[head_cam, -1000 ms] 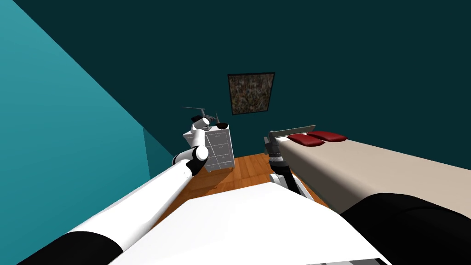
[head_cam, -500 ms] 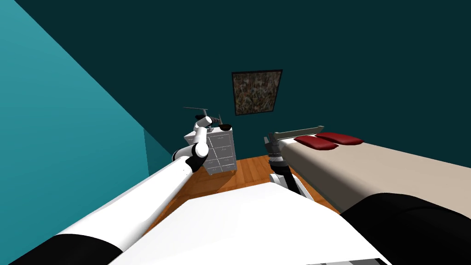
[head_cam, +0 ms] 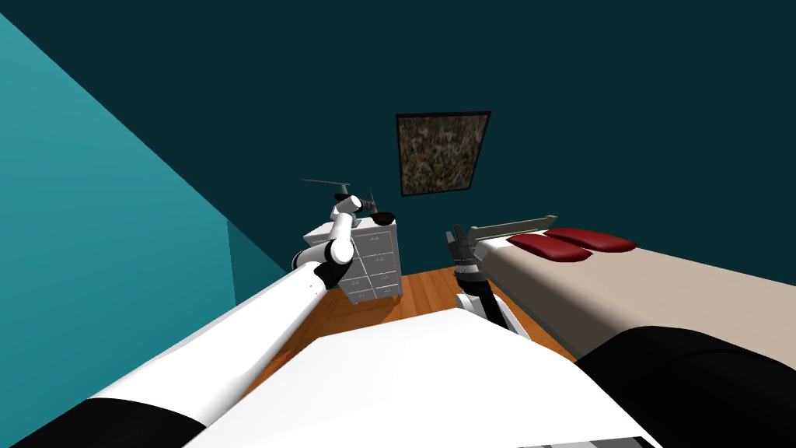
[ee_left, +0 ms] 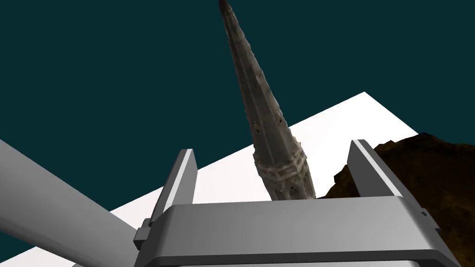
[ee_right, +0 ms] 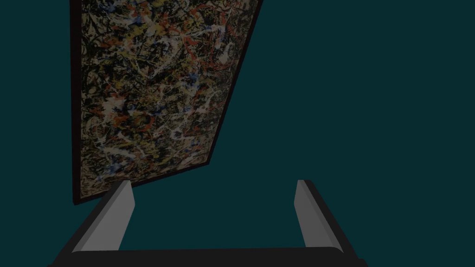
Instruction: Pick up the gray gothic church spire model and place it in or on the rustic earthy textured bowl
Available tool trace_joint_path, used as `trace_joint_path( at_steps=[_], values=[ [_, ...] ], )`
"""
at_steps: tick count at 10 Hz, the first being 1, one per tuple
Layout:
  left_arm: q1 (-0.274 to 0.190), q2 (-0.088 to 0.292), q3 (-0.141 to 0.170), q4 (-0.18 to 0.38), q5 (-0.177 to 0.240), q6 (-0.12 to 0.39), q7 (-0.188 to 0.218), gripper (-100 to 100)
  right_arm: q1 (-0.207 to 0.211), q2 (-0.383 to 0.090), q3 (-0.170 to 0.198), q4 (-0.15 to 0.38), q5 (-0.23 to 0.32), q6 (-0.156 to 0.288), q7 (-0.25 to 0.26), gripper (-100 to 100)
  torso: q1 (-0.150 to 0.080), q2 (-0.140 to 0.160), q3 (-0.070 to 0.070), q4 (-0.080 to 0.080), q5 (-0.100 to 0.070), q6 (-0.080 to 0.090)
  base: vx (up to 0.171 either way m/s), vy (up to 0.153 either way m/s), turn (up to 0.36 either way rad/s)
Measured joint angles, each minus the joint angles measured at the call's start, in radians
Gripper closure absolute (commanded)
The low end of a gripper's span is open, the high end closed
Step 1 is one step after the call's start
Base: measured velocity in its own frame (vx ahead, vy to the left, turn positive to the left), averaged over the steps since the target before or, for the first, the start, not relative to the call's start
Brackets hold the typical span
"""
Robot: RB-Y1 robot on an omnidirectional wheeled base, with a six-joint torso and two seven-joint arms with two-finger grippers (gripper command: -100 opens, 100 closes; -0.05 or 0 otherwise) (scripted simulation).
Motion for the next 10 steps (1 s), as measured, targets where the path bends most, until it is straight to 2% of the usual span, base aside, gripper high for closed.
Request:
trace_joint_path(
  at_steps=[1, 2, 3, 4, 8, 10],
  values=[
    [-0.001, -0.007, -0.002, -0.001, -0.004, 0.010, 0.008, -100, 0.000, 0.000, 0.000, 0.000, 0.000, 0.000, 0.000, 0, 0.000, 0.001, 0.000, 0.000, 0.000, 0.000, 0.089, 0.010, -0.009],
    [-0.001, -0.008, -0.002, -0.001, -0.005, 0.012, 0.010, 0, 0.000, 0.000, 0.000, 0.000, 0.000, 0.000, 0.000, 0, -0.001, 0.008, 0.004, 0.001, 0.000, 0.000, 0.018, 0.002, 0.003],
    [-0.001, -0.008, -0.002, -0.001, -0.005, 0.012, 0.010, -100, 0.000, 0.000, 0.000, 0.000, 0.000, 0.000, 0.000, 0, -0.001, 0.013, 0.007, 0.003, 0.000, 0.000, 0.009, 0.001, 0.000],
    [-0.001, -0.008, -0.002, -0.001, -0.005, 0.012, 0.010, 100, -0.001, 0.000, 0.000, 0.000, 0.000, 0.000, 0.000, 0, -0.002, 0.015, 0.009, 0.004, 0.000, 0.000, 0.000, 0.000, 0.000],
    [-0.001, -0.008, -0.002, -0.002, -0.005, 0.012, 0.010, 100, -0.001, 0.000, 0.000, 0.000, 0.000, 0.000, 0.000, 0, -0.002, 0.014, 0.008, 0.003, -0.001, 0.001, 0.000, 0.000, 0.000],
    [-0.001, -0.008, -0.002, -0.002, -0.005, 0.012, 0.010, -100, -0.001, 0.000, 0.000, 0.000, 0.000, 0.000, 0.000, 0, -0.002, 0.014, 0.008, 0.003, -0.001, 0.001, -0.009, 0.044, 0.080]
  ],
)
